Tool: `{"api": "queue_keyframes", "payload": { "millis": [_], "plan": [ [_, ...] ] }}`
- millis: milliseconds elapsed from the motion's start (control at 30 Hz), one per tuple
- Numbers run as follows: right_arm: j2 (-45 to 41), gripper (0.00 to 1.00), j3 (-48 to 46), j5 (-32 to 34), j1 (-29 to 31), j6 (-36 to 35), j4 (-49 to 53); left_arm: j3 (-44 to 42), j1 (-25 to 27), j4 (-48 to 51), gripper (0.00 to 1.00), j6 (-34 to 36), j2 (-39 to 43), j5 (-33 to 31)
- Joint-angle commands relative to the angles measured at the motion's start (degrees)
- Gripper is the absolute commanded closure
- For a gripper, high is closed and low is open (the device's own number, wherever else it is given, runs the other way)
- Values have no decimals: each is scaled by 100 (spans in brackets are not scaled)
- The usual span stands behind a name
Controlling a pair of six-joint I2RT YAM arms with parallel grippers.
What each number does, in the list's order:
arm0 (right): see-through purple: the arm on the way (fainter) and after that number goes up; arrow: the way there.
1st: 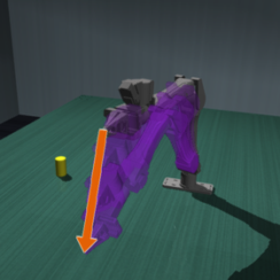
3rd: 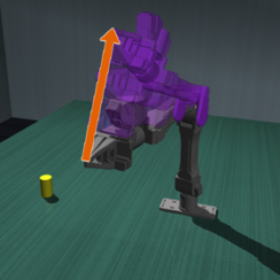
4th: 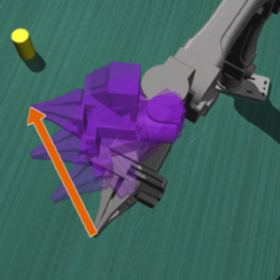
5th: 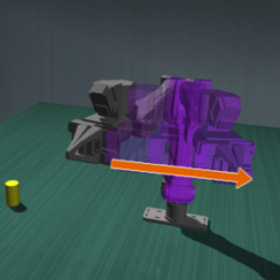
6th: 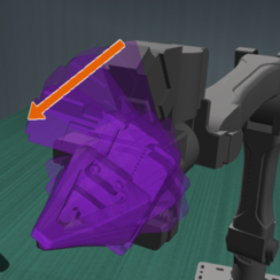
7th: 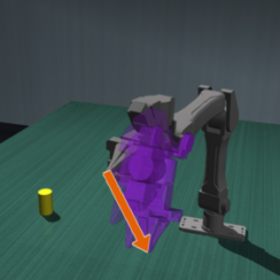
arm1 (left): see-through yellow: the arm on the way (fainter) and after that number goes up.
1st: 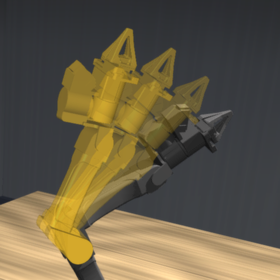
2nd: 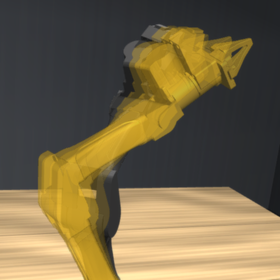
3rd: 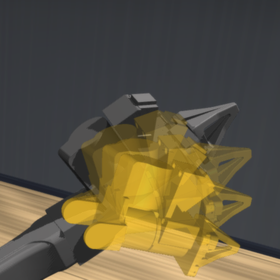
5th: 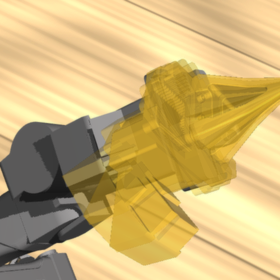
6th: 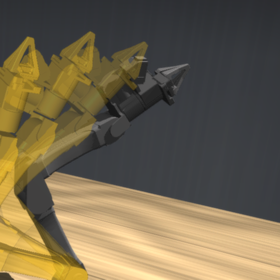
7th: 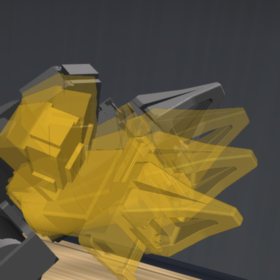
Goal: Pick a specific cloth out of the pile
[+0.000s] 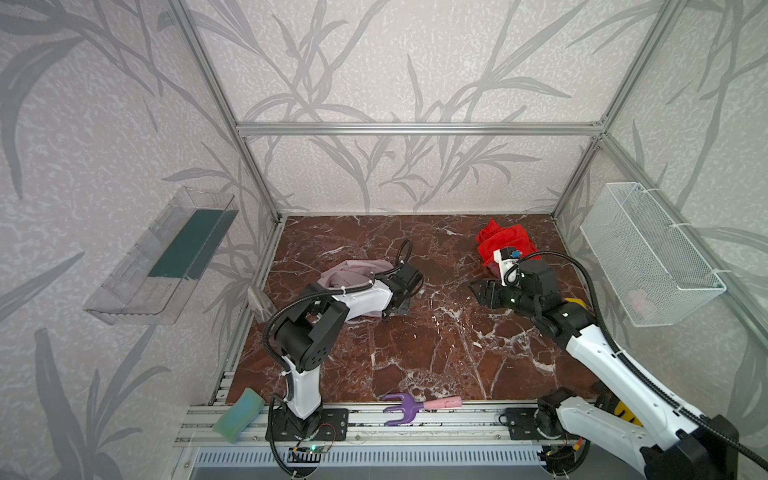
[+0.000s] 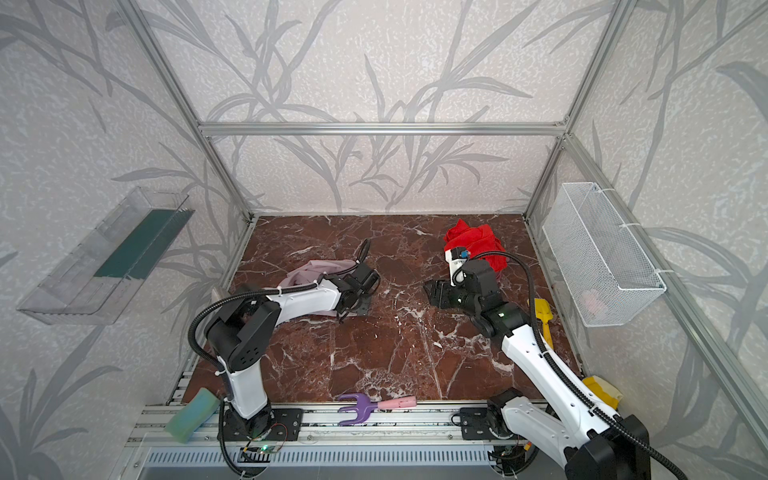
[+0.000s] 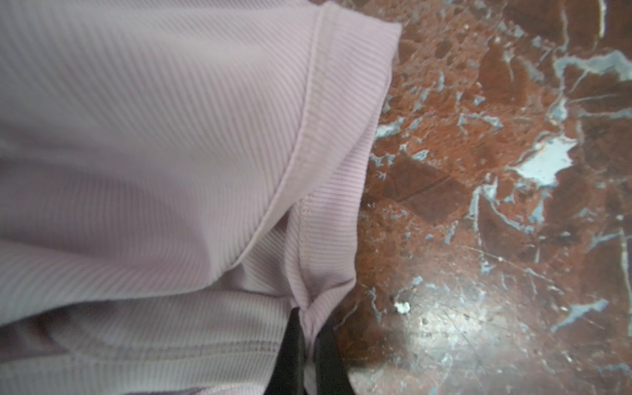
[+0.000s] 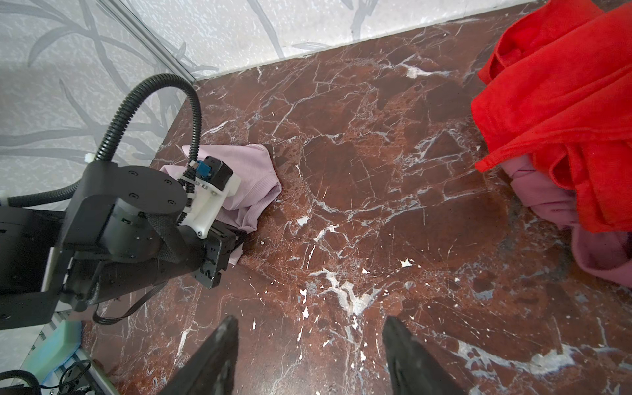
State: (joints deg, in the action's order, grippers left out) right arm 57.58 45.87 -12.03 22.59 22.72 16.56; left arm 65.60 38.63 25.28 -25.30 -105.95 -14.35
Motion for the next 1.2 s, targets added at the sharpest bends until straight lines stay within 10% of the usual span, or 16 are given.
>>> {"api": "queue_keyframes", "payload": {
  "millis": [0, 600, 1167],
  "plan": [
    [-16, 33, 129, 24, -9, 39, 4, 343, 16, 361, 100, -69, 685, -215],
    [226, 33, 368, -168, -9, 154, -198, 794, -1160, 508, 100, 283, 2349, 110],
    [311, 33, 439, -159, -9, 77, -69, -561, -2642, 118, 100, -240, 2038, 300]
  ]
}}
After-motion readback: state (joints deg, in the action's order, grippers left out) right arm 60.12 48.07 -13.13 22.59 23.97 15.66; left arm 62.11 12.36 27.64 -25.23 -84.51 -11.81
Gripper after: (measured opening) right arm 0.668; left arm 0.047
